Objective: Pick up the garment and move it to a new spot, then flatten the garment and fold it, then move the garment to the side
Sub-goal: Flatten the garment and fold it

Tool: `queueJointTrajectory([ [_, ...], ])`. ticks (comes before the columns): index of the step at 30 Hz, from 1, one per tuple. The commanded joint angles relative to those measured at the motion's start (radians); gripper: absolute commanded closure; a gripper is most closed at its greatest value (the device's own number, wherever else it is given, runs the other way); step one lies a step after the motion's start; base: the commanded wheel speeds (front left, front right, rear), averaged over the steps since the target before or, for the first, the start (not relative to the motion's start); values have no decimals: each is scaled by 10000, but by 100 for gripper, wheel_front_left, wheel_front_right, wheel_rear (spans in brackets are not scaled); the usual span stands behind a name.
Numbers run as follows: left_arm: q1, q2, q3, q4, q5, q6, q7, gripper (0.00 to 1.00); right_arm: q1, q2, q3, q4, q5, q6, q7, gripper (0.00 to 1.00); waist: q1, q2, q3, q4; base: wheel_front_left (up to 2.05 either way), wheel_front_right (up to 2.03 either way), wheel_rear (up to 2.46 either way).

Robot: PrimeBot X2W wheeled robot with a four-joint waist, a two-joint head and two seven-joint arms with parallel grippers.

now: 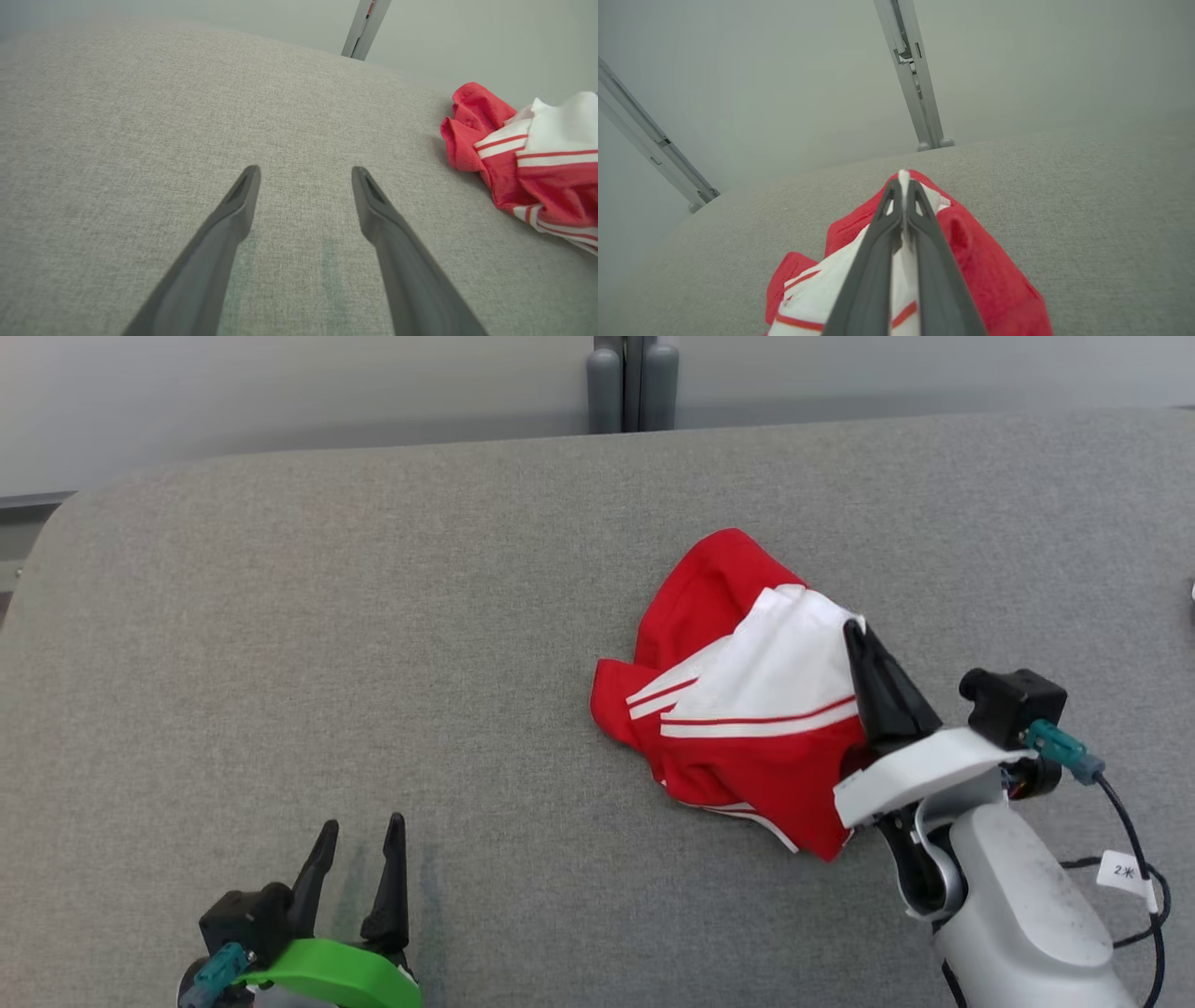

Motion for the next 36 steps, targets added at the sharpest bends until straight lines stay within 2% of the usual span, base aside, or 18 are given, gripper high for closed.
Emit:
queueJointTrajectory([
  [1,151,-48,22,46,-102,-31,-2,0,-224,-39,-16,-182,-196,-16,-20,100,0,0,-298,52,0,0,0],
  [4,231,-133,73,106,-131,-31,-1,0,-601,-37,130,-600,-129,-16,-20,100,0,0,-472,102,0,0,0],
  [8,339,-228,38,189,-96,-31,-1,0,-1521,-16,1404,-1352,300,-13,-22,100,0,0,-687,182,0,0,0],
  [12,387,-298,-51,307,-133,-31,-1,0,-3036,-36,3341,-2144,1337,-13,-20,100,0,0,-881,379,0,0,0],
  [16,422,-352,-265,550,-106,-31,-1,0,-4758,-51,3933,-2915,2849,-15,-22,100,0,0,-1115,812,0,0,0],
  [19,450,-392,-564,718,-87,-31,-1,0,-6104,-43,3511,-2781,2907,-15,-20,100,0,0,-1233,1219,0,0,0],
  [21,450,-382,-875,826,-66,-31,-1,0,-6530,-60,2902,-2190,2993,-16,-19,100,0,0,-1292,1447,0,0,0],
  [24,460,-371,-859,931,-187,-31,-1,0,-7088,-40,1850,-1093,2312,-16,-20,100,0,0,-1293,1644,0,0,0],
  [27,427,-406,-788,875,-198,-31,-1,0,-7137,-46,719,72,1065,-15,-19,100,0,0,-1132,1636,0,0,0],
  [33,194,-335,-673,699,-255,-31,-1,0,-5765,-50,-2403,2365,-2645,-16,-20,100,0,0,-645,1366,0,0,0],
  [34,142,-310,-676,657,-251,-31,-2,0,-5357,-110,-3256,2795,-3459,-16,-19,57,0,0,-573,1302,0,0,0],
  [35,112,-302,-710,639,-268,-31,-1,0,-5011,-201,-3947,3119,-3984,-16,-20,0,0,0,-513,1254,0,0,0],
  [36,67,-299,-746,619,-292,-31,-1,0,-4701,-264,-4813,3303,-4633,-16,-22,0,0,0,-452,1206,0,0,0],
])
